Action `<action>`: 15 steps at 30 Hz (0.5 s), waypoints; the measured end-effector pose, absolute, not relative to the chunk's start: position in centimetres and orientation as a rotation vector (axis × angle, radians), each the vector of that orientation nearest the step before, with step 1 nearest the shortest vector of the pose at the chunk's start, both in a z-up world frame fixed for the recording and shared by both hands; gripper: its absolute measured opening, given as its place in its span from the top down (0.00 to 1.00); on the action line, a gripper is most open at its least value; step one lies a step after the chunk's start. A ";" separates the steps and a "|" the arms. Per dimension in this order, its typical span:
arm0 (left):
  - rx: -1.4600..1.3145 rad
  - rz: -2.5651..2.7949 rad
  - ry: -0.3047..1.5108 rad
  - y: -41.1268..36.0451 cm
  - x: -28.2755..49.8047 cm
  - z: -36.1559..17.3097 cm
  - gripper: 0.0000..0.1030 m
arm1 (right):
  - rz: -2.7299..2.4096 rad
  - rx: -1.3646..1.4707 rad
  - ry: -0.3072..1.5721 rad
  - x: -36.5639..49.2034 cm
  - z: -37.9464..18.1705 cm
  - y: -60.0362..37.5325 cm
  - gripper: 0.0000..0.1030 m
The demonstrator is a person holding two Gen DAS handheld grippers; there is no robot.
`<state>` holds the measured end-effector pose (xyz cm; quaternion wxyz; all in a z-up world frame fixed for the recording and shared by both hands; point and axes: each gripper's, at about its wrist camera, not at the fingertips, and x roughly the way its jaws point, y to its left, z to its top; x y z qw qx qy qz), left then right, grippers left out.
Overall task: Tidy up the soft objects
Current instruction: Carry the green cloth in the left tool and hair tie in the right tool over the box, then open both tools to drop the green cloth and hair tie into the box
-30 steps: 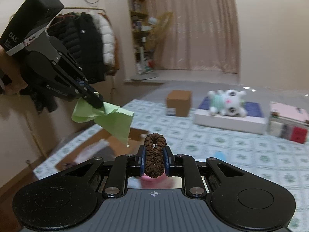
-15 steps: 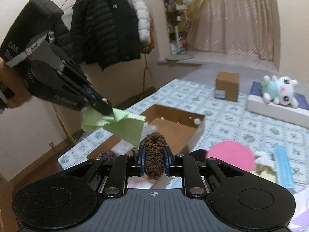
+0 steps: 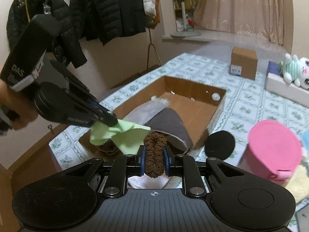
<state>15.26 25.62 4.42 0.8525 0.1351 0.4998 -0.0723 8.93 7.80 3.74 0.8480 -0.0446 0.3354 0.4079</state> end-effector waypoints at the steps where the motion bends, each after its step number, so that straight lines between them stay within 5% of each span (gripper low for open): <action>1: 0.272 -0.148 1.055 25.9 15.5 3.6 0.98 | 0.861 -0.092 0.713 9.2 3.4 8.2 0.82; 15: 0.215 -0.060 1.054 28.3 18.8 -2.4 0.98 | 0.850 -0.133 0.763 12.2 -0.9 12.4 0.82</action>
